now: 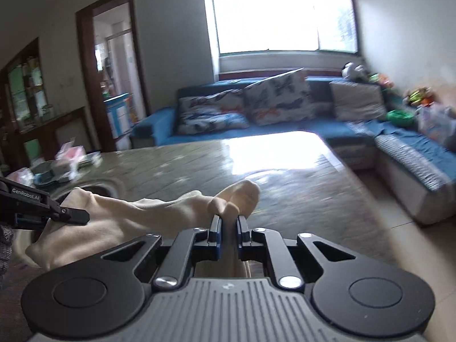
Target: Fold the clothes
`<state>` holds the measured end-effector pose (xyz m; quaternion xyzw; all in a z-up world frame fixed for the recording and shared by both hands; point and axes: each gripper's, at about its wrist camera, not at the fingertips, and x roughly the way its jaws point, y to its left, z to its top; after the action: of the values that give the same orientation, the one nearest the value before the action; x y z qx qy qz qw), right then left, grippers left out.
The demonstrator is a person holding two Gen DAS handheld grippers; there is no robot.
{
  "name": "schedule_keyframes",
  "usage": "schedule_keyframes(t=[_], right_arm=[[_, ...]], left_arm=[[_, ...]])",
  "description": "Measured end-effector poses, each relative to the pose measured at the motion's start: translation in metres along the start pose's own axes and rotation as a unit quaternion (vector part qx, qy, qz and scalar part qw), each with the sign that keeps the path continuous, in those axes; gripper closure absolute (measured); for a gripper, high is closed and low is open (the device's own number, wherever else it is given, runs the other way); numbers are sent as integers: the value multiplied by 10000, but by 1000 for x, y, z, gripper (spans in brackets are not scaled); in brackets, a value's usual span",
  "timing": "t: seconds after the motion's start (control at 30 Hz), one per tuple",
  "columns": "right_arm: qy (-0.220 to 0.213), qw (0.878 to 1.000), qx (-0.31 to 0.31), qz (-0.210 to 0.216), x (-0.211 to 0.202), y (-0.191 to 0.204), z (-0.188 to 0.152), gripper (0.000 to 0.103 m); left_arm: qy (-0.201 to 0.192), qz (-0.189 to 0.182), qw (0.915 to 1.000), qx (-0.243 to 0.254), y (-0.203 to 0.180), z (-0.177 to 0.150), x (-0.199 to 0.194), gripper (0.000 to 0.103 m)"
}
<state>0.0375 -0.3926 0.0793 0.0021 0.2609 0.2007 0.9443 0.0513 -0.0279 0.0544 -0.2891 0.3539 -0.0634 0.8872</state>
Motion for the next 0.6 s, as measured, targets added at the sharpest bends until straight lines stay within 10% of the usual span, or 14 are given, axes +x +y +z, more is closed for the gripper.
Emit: schedule_keyframes(t=[0.33,0.5,0.6], right_arm=[[21,9944,133,-1048,-18,-63,-2,96],[459,9892,327,-1353,0,-92,-19,91],[510,9884,272,-1407,2,-94,-22,90]], left_arm=[[422,-371,9969,546,-60,-15,60,89],[629,88,9930,996,-64,-27,81,84],[524,375,9911,1167,-56,-27,77,62]])
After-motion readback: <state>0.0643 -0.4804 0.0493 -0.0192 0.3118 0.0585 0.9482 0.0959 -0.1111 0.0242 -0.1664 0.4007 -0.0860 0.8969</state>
